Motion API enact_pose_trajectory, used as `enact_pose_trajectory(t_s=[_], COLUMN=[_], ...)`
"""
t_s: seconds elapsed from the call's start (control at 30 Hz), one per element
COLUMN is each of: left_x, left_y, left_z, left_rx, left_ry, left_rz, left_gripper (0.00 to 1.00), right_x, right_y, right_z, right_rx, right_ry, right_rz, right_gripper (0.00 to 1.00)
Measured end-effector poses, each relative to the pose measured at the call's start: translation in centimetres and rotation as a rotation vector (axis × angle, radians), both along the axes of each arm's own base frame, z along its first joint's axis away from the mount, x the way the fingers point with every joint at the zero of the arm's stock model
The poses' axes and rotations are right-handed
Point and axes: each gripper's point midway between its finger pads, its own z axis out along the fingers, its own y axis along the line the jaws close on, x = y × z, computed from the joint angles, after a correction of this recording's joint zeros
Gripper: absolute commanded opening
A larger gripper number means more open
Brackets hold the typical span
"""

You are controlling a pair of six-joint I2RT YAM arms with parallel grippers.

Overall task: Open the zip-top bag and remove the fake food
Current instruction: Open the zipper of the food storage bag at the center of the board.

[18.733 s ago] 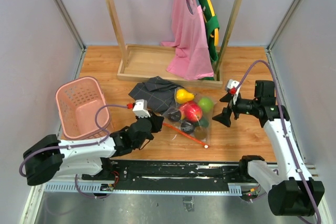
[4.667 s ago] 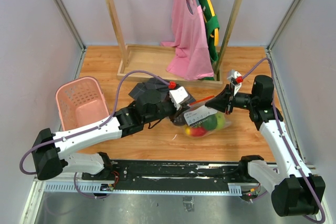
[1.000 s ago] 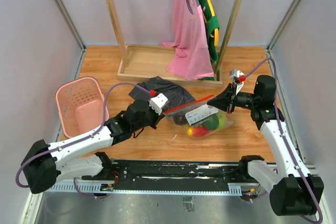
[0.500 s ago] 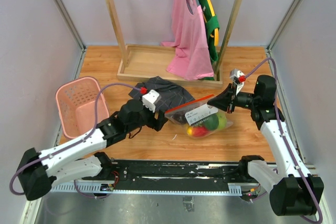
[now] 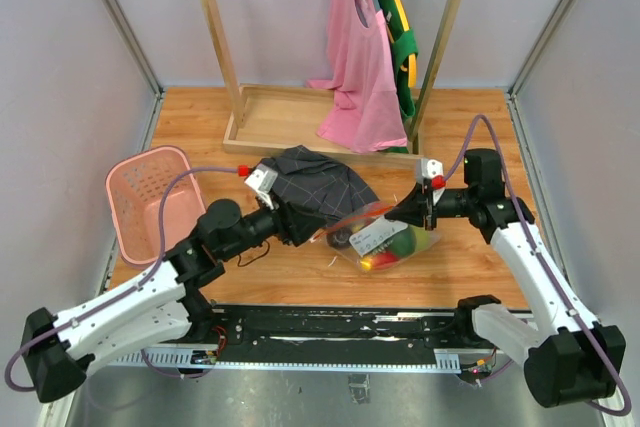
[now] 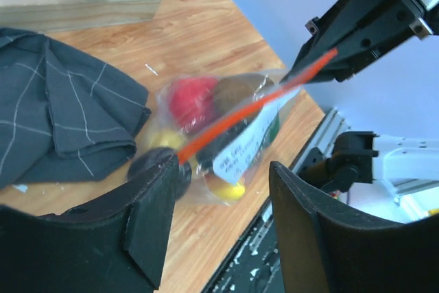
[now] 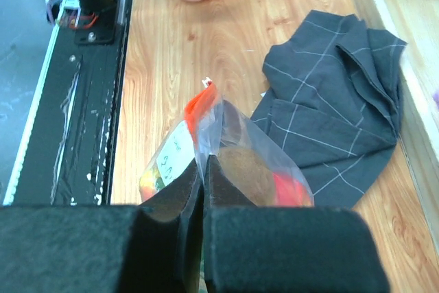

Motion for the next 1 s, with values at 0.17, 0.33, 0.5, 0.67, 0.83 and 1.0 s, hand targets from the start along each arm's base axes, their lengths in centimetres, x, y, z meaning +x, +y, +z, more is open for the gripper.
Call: enact_pose_trajectory(t_s=[0.17, 0.33, 0.5, 0.67, 0.83, 1.0], left_x=[1.7, 1.8, 1.9, 2.9, 3.7, 3.7], left_y=[-2.0, -3.0, -3.9, -4.2, -4.5, -5.4], left_z=[-0.8, -3.1, -5.6, -7.0, -8.1, -9.7], left_rx=[0.123, 0.205, 0.269, 0.332, 0.371, 0.389], left_ry=[-0.023, -0.107, -0.175, -0.221, -0.250, -0.242], left_rz=[-0.032, -0.110, -0.175, -0.176, -0.172, -0.217], left_gripper=[0.55, 0.51, 0.55, 0.58, 0.57, 0.49], right_x=[-0.7, -1.0, -1.5, -1.4, -1.6, -1.5], right_y=[0.9, 1.0, 1.5, 1.5, 1.4, 1.4], right_z=[-2.8, -6.0, -7.4, -6.8, -6.4, -6.4], right_rx=[-0.074, -0.153, -0.197, -0.204, -0.202, -0.212], right_ry=[-0.039, -0.024, -0.004, -0.025, -0.045, -0.038], right_rz=[0.089, 0.155, 0.211, 0.216, 0.218, 0.214], right_gripper=[0.01, 0.01, 0.01, 0.01, 0.01, 0.05])
